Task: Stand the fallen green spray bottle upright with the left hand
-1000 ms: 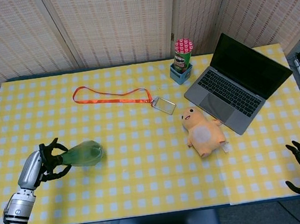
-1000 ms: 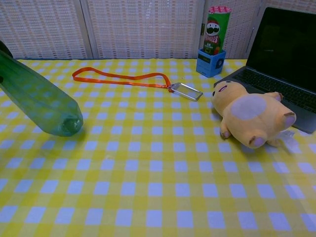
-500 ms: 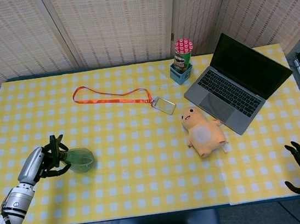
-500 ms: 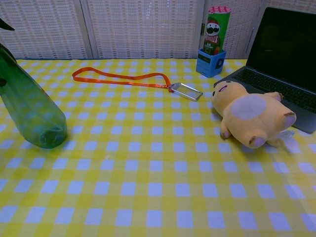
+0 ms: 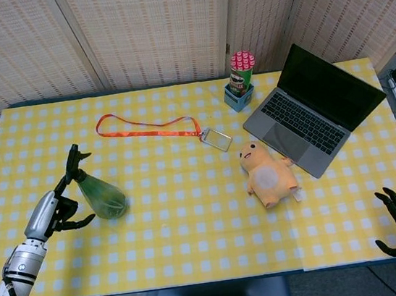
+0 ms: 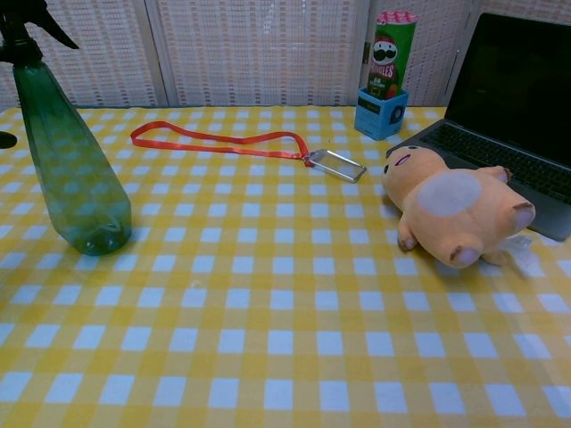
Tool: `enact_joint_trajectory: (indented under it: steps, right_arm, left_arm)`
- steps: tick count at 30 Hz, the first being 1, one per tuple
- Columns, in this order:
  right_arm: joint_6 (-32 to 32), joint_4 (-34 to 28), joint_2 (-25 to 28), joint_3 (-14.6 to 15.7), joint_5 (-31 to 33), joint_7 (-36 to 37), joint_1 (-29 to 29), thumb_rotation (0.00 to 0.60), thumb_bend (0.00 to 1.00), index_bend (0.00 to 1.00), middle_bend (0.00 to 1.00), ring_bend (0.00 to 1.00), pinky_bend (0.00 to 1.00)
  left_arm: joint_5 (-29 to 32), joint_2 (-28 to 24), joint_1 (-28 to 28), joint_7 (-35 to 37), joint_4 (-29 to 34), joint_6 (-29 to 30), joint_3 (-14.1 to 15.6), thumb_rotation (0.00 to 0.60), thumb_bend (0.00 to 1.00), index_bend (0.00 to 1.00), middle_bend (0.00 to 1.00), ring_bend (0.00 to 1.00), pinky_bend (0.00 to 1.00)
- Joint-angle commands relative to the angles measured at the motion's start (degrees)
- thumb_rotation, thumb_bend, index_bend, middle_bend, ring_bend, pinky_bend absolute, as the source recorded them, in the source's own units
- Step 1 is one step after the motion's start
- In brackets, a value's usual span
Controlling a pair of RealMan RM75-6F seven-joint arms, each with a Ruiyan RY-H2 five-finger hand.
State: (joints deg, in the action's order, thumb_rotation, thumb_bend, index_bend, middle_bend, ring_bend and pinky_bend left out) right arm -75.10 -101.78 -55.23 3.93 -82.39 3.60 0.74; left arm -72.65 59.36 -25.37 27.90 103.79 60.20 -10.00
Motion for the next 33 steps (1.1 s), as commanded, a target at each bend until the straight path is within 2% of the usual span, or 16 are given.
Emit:
enact_joint_trajectory:
  steps: [1,12,15,19,22,23,24,25,27,28,30,33]
  right_arm:
    - [-0.03,-0.03,0.00,0.01,0.01,-0.03,0.01,0.594,0.29,0.00,0.00,0.00,0.00]
    - [-0.21,-0.09,-0.03,0.14,-0.17,-0.25,0.06,0.593,0.29,0.00,0.00,0.00,0.00]
    - [-0.28,-0.12,0.00,0.16,-0.24,-0.25,0.07,0.592,0.29,0.00,0.00,0.00,0.00]
    - [-0.51,-0.20,0.07,0.24,-0.46,-0.27,0.16,0.594,0.29,0.00,0.00,0.00,0.00]
    - [-0.91,-0.32,0.09,0.30,-0.80,-0.35,0.29,0.592,0.29,0.00,0.00,0.00,0.00]
    - [-1.08,-0.35,0.04,0.33,-0.93,-0.45,0.36,0.592,0.29,0.00,0.00,0.00,0.00]
    - [-1.19,-0.38,0.00,0.35,-1.08,-0.52,0.38,0.592,0.29,0.00,0.00,0.00,0.00]
    - [-1.34,-0.37,-0.07,0.36,-1.28,-0.56,0.41,0.592,0.29,0.00,0.00,0.00,0.00]
    - [-2.01,-0.14,-0.41,0.29,-1.92,-0.77,0.51,0.592,0.29,0.00,0.00,0.00,0.00]
    - [-2.43,0.04,-0.65,0.21,-2.26,-0.85,0.57,0.593,0.29,0.00,0.00,0.00,0.00]
    - [-3.93,0.40,-1.25,-0.02,-3.33,-1.03,0.88,0.595,0.29,0.00,0.00,0.00,0.00]
    - [-7.82,1.16,-2.43,-0.88,-4.94,-2.30,1.84,0.593,0.29,0.00,0.00,0.00,0.00]
  left_arm:
    - [-0.10,-0.37,0.05,0.52,-0.07,-0.25,-0.15,0.600,0.18,0.09,1.00,1.00,1.00]
    - [-0.91,-1.17,1.43,0.50,-1.36,1.72,-0.23,0.600,0.18,0.08,1.00,1.00,1.00]
    - [-1.75,-0.76,2.54,-4.26,-4.12,5.15,0.10,0.600,0.17,0.07,1.00,1.00,1.00]
    - [-3.07,1.39,4.63,-12.83,-10.00,11.68,0.67,0.600,0.17,0.14,1.00,1.00,1.00]
    - [-4.46,2.73,6.73,-15.46,-14.24,15.81,1.57,0.600,0.17,0.16,0.99,0.97,0.97]
    - [-5.56,2.93,7.69,-15.80,-15.59,17.01,2.47,0.600,0.17,0.18,0.95,0.90,0.91]
    - [-6.79,2.87,8.33,-15.99,-16.40,17.47,3.52,0.600,0.17,0.20,0.85,0.77,0.75]
    - [-7.78,2.72,9.07,-16.12,-16.94,17.91,4.53,0.600,0.16,0.23,0.66,0.56,0.51]
    - [-9.65,3.18,11.09,-17.43,-17.84,20.17,6.40,0.600,0.16,0.25,0.39,0.27,0.20]
    - [-10.30,3.59,12.11,-18.10,-18.06,21.57,7.02,0.600,0.15,0.24,0.29,0.17,0.10]
    - [-10.90,4.46,14.68,-20.54,-17.89,24.11,8.63,0.600,0.15,0.20,0.12,0.03,0.00]
    - [-11.48,5.22,17.29,-25.28,-16.35,25.94,10.67,0.600,0.15,0.14,0.02,0.00,0.00]
